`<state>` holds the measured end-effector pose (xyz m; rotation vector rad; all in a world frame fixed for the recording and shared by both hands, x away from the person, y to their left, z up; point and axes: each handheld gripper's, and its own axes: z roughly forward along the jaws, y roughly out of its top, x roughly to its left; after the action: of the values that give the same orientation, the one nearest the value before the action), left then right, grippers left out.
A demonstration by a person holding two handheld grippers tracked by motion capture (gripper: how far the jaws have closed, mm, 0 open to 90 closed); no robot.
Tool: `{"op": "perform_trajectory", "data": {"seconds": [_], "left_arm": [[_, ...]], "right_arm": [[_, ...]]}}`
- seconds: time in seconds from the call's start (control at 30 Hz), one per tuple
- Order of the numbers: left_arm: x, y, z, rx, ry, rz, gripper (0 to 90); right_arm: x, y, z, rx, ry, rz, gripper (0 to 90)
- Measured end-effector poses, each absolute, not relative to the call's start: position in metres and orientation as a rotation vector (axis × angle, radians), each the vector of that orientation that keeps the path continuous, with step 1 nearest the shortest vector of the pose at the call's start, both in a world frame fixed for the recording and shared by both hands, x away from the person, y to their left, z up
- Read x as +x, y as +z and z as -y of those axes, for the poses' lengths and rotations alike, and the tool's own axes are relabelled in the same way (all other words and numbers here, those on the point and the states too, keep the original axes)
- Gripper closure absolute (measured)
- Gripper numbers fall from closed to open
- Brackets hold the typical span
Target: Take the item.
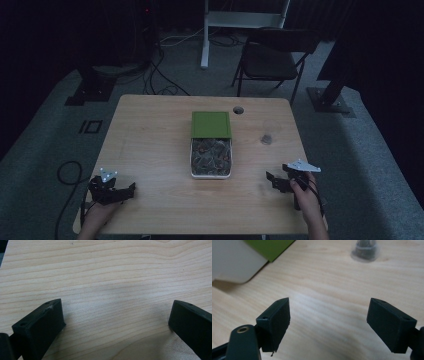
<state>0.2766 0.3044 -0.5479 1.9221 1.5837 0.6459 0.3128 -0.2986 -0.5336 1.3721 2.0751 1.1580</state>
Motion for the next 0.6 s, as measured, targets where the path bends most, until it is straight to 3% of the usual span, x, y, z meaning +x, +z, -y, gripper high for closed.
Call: {"op": "perform_trajectory", "data": {"seconds": [0.6], "left_arm": [[0.277,-0.548,-0.304,1.922,0.645,-1.584,0.5]], "right_arm": [[0.287,-0.549,0.309,1.336,1.094,-2.167,18.7]]}}
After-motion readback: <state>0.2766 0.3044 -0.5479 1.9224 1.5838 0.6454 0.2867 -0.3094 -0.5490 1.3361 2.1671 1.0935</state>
